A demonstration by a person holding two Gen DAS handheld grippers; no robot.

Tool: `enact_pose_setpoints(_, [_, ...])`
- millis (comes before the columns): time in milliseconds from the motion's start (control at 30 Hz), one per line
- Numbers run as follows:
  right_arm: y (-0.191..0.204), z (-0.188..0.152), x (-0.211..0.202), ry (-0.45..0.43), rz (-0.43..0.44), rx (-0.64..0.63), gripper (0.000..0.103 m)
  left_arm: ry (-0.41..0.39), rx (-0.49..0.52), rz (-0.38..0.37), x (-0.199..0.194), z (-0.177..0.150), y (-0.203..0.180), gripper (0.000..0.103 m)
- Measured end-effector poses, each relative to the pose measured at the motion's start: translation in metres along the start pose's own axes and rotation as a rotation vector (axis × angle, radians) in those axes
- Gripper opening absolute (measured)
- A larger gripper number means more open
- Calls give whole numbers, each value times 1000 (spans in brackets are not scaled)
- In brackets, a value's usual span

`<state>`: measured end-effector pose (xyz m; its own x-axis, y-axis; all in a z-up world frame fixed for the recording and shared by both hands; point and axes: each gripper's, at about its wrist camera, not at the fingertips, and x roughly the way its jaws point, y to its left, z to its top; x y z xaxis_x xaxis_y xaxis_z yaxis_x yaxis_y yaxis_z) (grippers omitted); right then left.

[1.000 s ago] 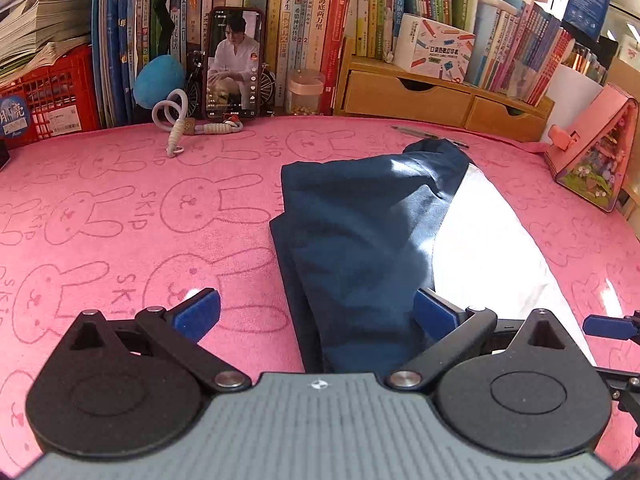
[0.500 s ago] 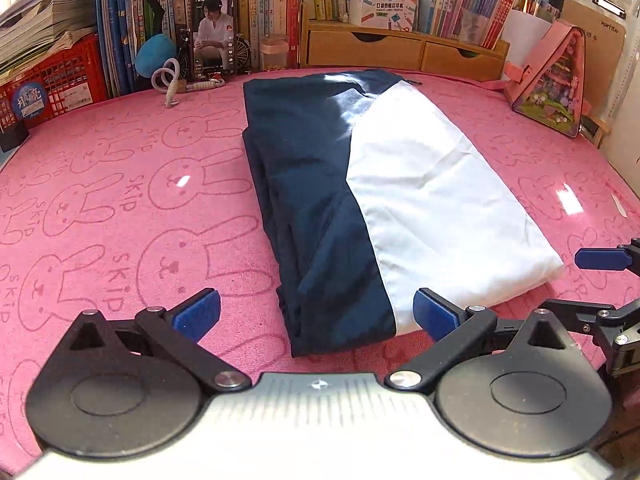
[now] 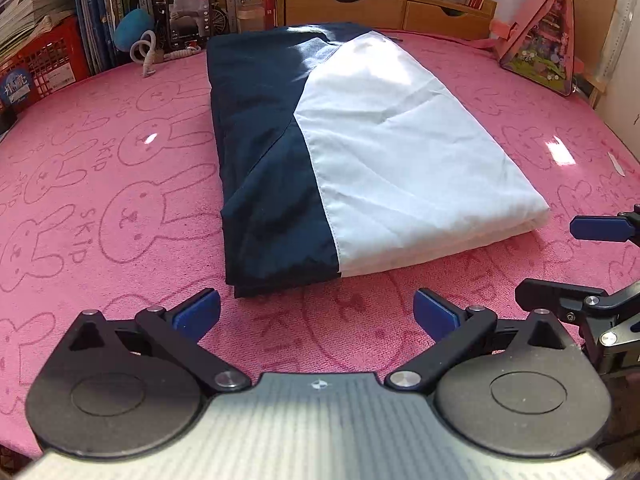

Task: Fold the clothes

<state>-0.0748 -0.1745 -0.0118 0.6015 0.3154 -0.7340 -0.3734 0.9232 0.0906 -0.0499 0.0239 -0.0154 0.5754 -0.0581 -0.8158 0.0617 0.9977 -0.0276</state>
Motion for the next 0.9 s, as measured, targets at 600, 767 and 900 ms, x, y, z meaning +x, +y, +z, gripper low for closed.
enact_pose_setpoints(600, [9,-9,30,10,-69,-57,103,-6,18,50,11,-2,-3,103])
enact_pose_setpoints(767, [9,-11,32,-28,-81,-24,103,13,9,51,13,1,-1,103])
enact_pose_setpoints(900, [9,-13,32,-44,-88,-8,103,26,9,51,13,3,-1,103])
